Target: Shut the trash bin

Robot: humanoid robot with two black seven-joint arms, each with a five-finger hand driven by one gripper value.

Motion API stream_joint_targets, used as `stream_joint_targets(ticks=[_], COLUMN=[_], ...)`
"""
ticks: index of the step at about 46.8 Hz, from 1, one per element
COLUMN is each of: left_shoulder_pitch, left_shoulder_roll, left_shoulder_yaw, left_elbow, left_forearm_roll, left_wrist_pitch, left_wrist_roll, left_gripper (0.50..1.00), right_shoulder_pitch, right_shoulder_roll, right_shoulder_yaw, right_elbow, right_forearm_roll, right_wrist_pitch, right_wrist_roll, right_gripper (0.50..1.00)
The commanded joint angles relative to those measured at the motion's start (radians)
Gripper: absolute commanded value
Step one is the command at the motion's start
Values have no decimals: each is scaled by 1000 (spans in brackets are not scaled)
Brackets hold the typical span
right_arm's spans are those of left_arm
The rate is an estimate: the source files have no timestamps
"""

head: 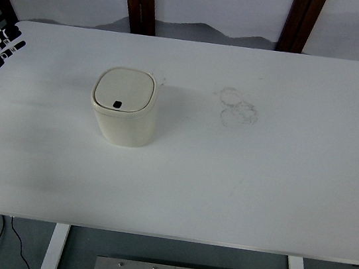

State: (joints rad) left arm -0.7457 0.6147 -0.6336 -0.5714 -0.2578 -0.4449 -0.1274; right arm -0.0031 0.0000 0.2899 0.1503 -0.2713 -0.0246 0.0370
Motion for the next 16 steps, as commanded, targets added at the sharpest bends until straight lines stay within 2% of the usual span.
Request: stream_joint_targets(ticks=[1,16], left_shoulder_pitch=[0,0], left_shoulder_roll=[2,0], left_shoulder_yaw=[0,0], left_elbow=[1,-1], left_forearm_roll=[0,0], left_wrist_pitch=[0,0], left_wrist_roll=[0,-1], left_gripper=[1000,1000], right_shoulder_pitch=[0,0], right_shoulder_roll=[0,0], right_shoulder_yaw=[0,0], right_elbow=[2,5], right_forearm_roll=[1,-2], right_wrist_pitch=[2,2], right_wrist_roll=[0,0], right_gripper=[993,993])
